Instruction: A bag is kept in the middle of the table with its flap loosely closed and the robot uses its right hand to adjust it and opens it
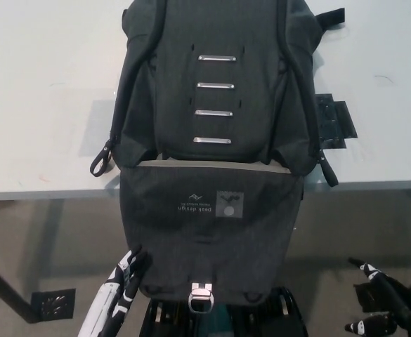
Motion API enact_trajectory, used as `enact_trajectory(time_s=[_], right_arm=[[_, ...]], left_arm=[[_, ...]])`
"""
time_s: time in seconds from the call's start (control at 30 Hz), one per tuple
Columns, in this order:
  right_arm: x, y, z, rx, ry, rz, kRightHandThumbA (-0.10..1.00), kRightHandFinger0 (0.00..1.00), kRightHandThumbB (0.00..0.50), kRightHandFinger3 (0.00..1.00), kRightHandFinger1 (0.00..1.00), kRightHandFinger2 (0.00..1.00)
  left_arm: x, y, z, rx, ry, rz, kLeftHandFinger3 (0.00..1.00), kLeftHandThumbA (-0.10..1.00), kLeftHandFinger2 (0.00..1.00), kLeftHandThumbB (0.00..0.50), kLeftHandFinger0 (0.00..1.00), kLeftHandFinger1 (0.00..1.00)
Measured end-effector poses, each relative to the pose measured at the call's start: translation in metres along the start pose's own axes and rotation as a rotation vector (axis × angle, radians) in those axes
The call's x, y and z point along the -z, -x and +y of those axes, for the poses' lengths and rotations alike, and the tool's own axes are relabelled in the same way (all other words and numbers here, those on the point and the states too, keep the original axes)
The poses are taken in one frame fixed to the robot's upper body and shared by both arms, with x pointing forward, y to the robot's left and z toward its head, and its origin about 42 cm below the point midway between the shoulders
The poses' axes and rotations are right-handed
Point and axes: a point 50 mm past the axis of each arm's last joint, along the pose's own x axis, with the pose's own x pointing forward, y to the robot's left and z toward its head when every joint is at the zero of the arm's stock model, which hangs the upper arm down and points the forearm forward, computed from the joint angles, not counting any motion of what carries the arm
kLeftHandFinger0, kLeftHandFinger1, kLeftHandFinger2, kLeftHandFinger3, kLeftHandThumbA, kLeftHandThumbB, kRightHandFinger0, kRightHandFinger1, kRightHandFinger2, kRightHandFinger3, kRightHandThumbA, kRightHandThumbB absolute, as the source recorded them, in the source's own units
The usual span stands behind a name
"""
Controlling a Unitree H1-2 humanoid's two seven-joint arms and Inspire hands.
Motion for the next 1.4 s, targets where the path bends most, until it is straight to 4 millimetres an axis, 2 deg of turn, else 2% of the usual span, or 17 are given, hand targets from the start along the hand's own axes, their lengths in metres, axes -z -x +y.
enact_trajectory(time_s=[0.1, 0.27, 0.4, 0.63, 0.83, 1.07, 1.17, 1.23, 1.3, 1.4], right_arm=[[0.000, 0.000, 0.000, 0.012, -0.025, -0.028, 1.00, 1.00, 0.229, 1.00, 1.00, 1.00], [-0.002, -0.001, 0.001, 0.024, -0.049, -0.066, 1.00, 1.00, 0.201, 1.00, 1.00, 1.00], [-0.003, -0.002, 0.003, 0.021, -0.061, -0.083, 1.00, 1.00, 0.218, 1.00, 1.00, 1.00], [-0.001, -0.005, 0.006, 0.007, -0.074, -0.105, 1.00, 1.00, 0.211, 1.00, 1.00, 1.00], [-0.002, -0.005, 0.006, 0.004, -0.080, -0.114, 1.00, 1.00, 0.189, 1.00, 1.00, 1.00], [-0.003, -0.005, 0.008, -0.001, -0.082, -0.116, 0.81, 1.00, 0.142, 1.00, 1.00, 1.00], [-0.003, -0.005, 0.009, -0.005, -0.082, -0.117, 0.71, 1.00, 0.128, 1.00, 1.00, 1.00], [-0.003, -0.006, 0.010, -0.007, -0.086, -0.118, 0.68, 1.00, 0.122, 1.00, 1.00, 1.00], [-0.003, -0.005, 0.010, -0.008, -0.090, -0.121, 0.60, 1.00, 0.116, 1.00, 1.00, 1.00], [-0.005, -0.006, 0.012, -0.010, -0.098, -0.129, 0.55, 1.00, 0.109, 1.00, 1.00, 1.00]], left_arm=[[0.000, -0.001, 0.000, 0.000, 0.000, 0.000, 1.00, 0.95, 1.00, 0.043, 1.00, 1.00], [-0.001, -0.003, 0.001, 0.001, -0.002, -0.004, 1.00, 0.95, 1.00, 0.042, 1.00, 1.00], [-0.003, -0.006, 0.001, 0.002, -0.004, -0.011, 1.00, 0.95, 1.00, 0.036, 1.00, 1.00], [-0.004, -0.008, 0.002, 0.005, -0.009, -0.017, 1.00, 0.96, 1.00, 0.041, 1.00, 1.00], [-0.004, -0.008, 0.003, 0.005, -0.009, -0.017, 1.00, 0.94, 1.00, 0.034, 1.00, 1.00], [-0.003, -0.007, 0.002, 0.007, -0.013, -0.015, 1.00, 0.90, 1.00, 0.032, 1.00, 1.00], [-0.003, -0.007, 0.002, 0.009, -0.016, -0.014, 1.00, 0.81, 1.00, 0.047, 1.00, 1.00], [-0.003, -0.006, 0.001, 0.009, -0.019, -0.012, 1.00, 0.79, 1.00, 0.046, 1.00, 1.00], [-0.003, -0.006, 0.001, 0.010, -0.020, -0.009, 1.00, 0.72, 1.00, 0.047, 1.00, 1.00], [-0.003, -0.005, 0.001, 0.010, -0.023, -0.006, 1.00, 0.66, 1.00, 0.045, 1.00, 1.00]])
